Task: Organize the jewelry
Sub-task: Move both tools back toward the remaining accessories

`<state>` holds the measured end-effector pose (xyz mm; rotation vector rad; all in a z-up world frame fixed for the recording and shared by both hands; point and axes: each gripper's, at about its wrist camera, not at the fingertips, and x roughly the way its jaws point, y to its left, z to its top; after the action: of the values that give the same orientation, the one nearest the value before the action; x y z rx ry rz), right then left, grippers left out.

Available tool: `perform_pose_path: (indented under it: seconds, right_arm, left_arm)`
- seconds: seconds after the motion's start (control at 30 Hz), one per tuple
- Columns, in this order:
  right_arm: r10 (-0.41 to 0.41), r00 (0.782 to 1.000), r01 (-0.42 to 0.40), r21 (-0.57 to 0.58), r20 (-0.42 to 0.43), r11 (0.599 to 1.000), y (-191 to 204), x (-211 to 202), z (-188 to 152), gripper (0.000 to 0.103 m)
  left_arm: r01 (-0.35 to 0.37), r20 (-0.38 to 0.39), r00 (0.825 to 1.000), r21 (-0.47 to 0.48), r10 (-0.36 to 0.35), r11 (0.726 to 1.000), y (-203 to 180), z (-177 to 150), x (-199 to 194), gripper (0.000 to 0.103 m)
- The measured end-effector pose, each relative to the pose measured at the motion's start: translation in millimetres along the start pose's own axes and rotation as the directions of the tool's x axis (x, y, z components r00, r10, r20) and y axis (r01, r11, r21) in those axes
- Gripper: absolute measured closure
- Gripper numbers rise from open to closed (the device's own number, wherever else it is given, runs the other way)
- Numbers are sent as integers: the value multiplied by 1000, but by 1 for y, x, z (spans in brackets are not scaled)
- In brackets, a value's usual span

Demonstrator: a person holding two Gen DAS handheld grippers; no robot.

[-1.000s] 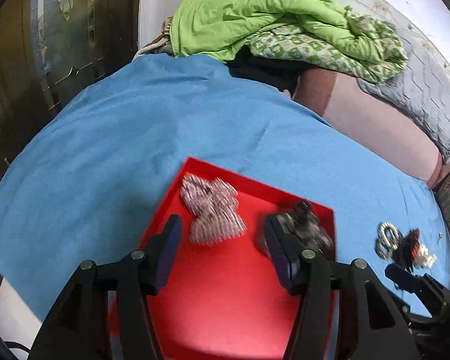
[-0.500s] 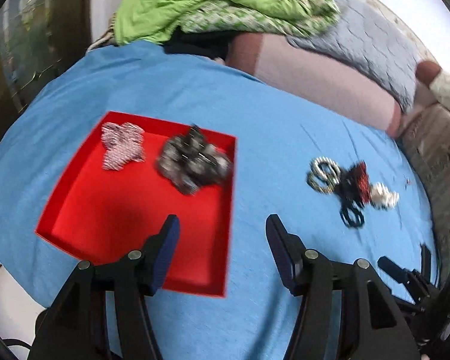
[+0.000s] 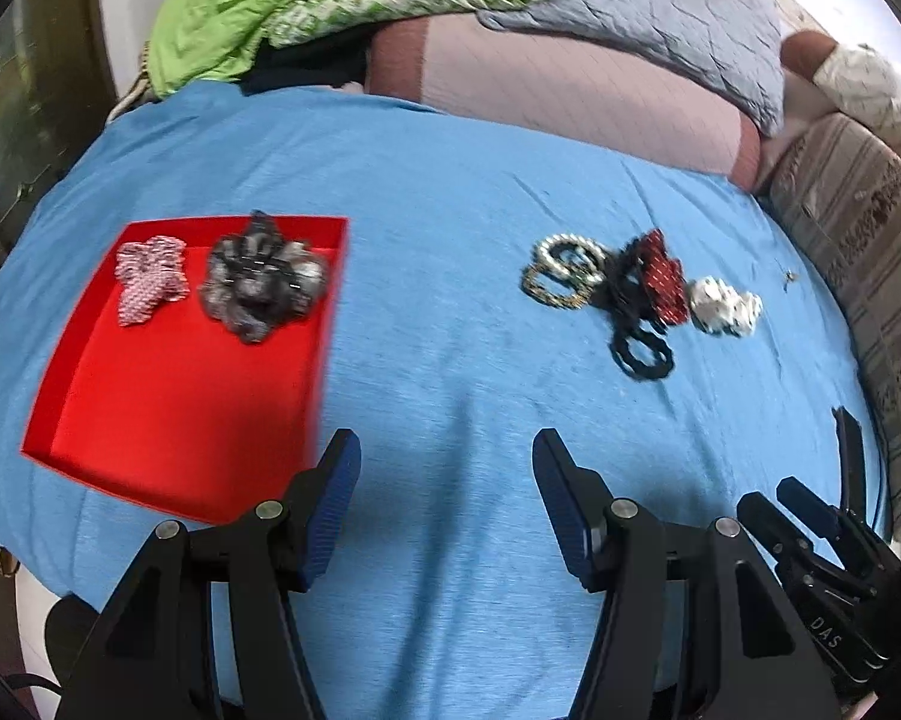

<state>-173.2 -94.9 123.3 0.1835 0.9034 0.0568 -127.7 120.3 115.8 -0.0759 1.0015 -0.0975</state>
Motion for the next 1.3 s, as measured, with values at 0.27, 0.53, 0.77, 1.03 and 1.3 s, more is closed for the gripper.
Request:
perform_pose_path:
  seconds: [0.27, 0.53, 0.77, 1.03, 1.3]
  right_arm:
    - [-66, 998, 65, 66, 11, 996, -37, -12, -6, 36]
    - [-121, 992, 118, 122, 19, 986, -65, -22, -11, 36]
    - [-154, 988, 152, 134, 7, 979, -74, -27, -17, 36]
    - [-197, 980, 196, 72, 8, 978, -49, -41, -19, 36]
    - [-196, 980, 195, 35, 38, 980, -27, -51, -8, 36]
  left_arm:
    - [41, -41, 998, 73, -38, 997, -43, 0, 18, 44]
    - [89, -110, 991, 109, -77, 990, -77, 0, 37, 44]
    - [128, -110, 987, 137, -113, 982, -93, -9, 35, 44]
    - [140, -58, 989, 143, -132, 980, -76, -15, 15, 44]
    - [99, -15, 995, 90, -98, 991, -38, -11, 10, 44]
